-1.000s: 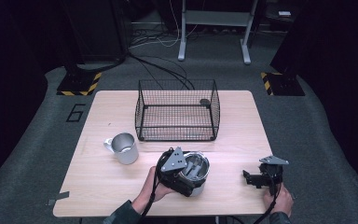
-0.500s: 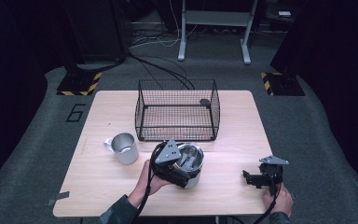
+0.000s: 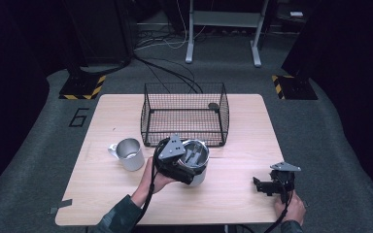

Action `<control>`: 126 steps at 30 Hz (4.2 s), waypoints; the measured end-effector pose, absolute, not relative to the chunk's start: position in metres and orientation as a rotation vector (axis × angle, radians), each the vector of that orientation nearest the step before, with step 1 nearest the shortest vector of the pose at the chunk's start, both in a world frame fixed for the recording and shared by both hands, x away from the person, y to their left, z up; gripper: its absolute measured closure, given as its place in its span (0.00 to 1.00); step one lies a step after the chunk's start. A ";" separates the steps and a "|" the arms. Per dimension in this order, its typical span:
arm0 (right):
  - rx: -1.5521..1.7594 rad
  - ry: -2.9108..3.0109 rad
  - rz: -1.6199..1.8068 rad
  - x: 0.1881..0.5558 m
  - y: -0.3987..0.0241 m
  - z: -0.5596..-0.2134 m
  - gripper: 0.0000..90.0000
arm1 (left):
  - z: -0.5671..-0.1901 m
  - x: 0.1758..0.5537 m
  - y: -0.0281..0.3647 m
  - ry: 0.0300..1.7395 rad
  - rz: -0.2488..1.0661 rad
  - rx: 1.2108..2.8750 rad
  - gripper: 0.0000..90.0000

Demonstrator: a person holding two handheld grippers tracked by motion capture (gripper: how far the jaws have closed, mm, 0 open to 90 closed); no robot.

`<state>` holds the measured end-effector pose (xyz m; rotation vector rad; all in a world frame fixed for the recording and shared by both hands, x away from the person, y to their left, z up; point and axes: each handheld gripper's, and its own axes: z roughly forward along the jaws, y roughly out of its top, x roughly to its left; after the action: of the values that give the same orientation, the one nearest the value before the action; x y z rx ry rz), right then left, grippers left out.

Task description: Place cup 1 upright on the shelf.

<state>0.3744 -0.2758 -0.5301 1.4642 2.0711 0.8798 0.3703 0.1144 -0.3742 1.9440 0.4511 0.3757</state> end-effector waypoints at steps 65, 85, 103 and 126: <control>1.464 2.071 0.880 0.374 -0.276 -0.530 0.00 | -0.320 0.461 0.094 0.511 0.416 1.907 0.04; 1.464 2.072 0.880 0.374 -0.276 -0.530 0.00 | -0.306 0.489 0.085 0.540 0.436 1.896 0.04; 1.473 2.074 0.882 0.374 -0.276 -0.530 0.00 | -0.295 0.522 0.081 0.592 0.466 1.888 0.04; 1.469 2.074 0.883 0.375 -0.276 -0.530 0.00 | -0.311 0.556 0.066 0.671 0.492 1.927 0.04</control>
<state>0.3746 -0.2758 -0.5298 1.4686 2.0743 0.8827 0.5557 0.0662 -0.3109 1.9266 0.6714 0.4916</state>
